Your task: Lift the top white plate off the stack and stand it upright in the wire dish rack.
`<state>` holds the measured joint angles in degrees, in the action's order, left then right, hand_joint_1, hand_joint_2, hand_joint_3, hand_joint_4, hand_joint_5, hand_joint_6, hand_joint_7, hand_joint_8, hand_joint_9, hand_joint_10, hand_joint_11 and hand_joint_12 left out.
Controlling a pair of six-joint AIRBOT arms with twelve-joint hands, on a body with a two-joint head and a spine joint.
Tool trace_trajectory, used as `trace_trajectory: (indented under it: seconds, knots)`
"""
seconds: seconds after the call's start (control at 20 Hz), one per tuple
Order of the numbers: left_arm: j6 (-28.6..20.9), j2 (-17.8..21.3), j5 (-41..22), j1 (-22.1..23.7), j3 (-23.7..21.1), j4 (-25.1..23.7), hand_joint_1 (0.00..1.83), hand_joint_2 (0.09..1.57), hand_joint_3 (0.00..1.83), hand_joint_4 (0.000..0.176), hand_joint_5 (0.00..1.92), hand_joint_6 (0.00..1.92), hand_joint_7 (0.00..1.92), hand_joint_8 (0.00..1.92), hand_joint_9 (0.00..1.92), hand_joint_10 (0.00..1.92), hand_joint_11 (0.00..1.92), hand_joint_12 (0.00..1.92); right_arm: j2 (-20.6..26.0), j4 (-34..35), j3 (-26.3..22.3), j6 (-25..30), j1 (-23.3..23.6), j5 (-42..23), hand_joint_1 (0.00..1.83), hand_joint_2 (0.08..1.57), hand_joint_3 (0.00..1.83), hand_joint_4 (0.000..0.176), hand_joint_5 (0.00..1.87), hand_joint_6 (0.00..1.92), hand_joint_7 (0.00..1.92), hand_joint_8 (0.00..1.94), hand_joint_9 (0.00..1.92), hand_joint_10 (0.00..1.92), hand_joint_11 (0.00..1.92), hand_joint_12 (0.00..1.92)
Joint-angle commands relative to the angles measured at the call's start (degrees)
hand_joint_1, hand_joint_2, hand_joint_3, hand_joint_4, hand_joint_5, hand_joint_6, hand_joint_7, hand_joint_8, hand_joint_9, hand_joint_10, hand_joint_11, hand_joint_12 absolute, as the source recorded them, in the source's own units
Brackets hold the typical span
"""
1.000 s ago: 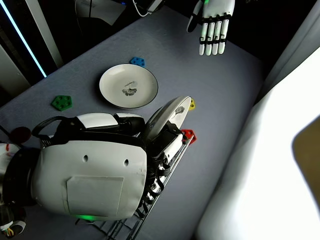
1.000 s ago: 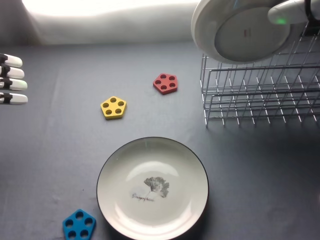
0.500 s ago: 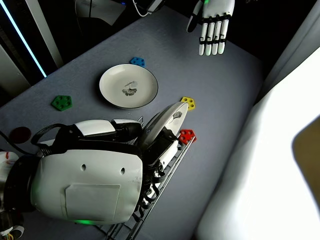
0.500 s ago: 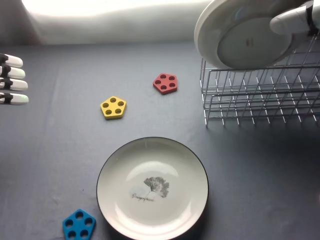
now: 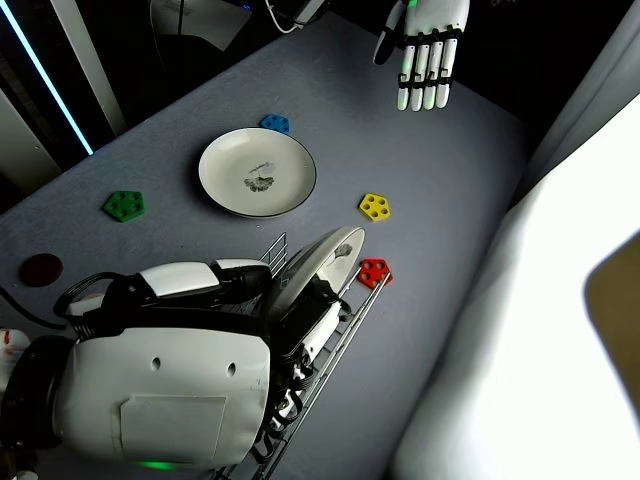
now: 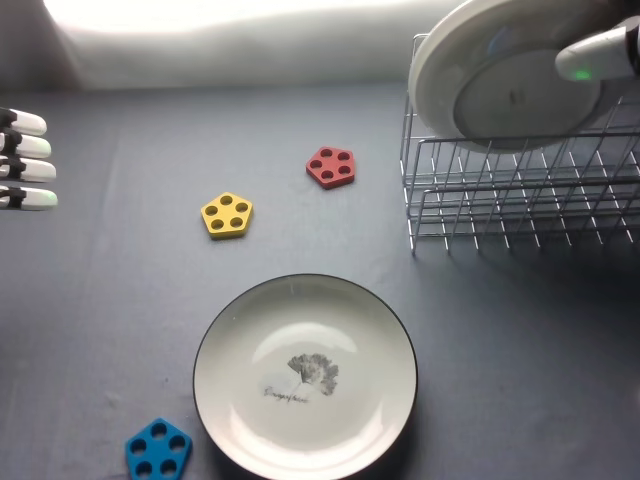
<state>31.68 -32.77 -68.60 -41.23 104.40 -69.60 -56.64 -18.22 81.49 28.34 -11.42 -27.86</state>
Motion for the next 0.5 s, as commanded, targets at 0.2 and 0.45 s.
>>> trace_trajectory:
  seconds: [0.2,0.45]
  knots:
    - [0.31,0.20,-2.47,1.03,0.38,4.36,0.02,1.03,0.00,0.000,0.06,0.00,0.10,0.01,0.10,0.01,0.13,0.02,0.74,2.83,1.53,1.61,-0.52,-9.13,1.50,1.01,0.00,0.000,1.05,0.78,1.28,0.19,1.30,0.44,1.01,1.30]
    - [0.31,-0.05,-2.75,1.03,0.90,4.36,0.01,1.03,0.00,0.000,0.06,0.01,0.10,0.01,0.10,0.01,0.12,0.01,0.56,2.30,1.95,1.79,-2.02,-9.51,1.50,1.01,0.00,0.000,1.07,0.75,1.25,0.25,1.30,0.43,0.99,1.32]
